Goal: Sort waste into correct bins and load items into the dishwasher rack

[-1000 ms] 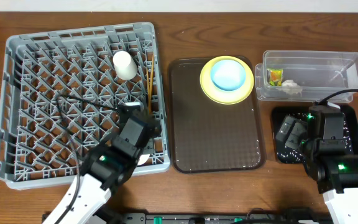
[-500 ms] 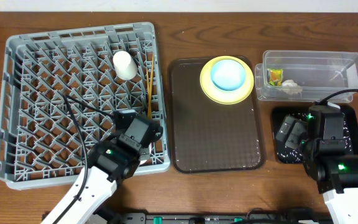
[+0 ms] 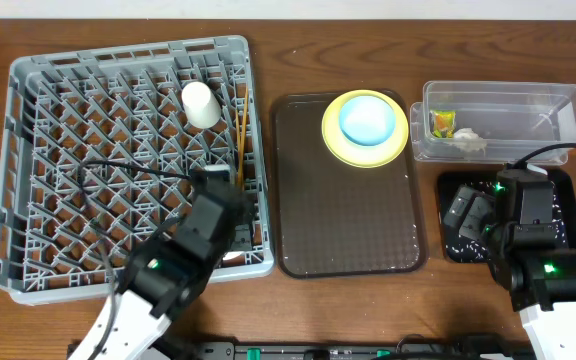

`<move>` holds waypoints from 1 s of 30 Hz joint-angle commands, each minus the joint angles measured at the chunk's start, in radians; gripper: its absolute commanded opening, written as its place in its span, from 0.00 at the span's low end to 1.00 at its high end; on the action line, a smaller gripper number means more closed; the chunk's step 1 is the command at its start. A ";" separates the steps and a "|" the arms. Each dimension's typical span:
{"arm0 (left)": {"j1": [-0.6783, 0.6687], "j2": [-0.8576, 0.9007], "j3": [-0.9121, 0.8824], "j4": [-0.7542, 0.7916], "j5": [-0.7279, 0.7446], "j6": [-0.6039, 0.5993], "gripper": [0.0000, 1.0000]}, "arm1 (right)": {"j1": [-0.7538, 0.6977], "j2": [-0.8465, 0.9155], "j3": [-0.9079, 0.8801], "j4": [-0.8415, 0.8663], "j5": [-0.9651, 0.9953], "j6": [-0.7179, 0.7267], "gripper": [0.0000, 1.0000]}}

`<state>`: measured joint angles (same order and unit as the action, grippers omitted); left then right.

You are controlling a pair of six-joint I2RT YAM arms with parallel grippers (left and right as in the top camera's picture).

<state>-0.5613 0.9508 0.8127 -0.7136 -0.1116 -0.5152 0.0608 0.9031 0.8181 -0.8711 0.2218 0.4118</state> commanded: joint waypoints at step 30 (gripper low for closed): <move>-0.001 0.403 0.026 0.221 0.077 0.093 0.19 | -0.005 0.000 0.005 -0.001 0.013 -0.009 0.99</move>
<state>-0.5613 1.3514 0.8223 -0.4606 -0.0502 -0.4332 0.0601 0.9031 0.8181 -0.8711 0.2218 0.4114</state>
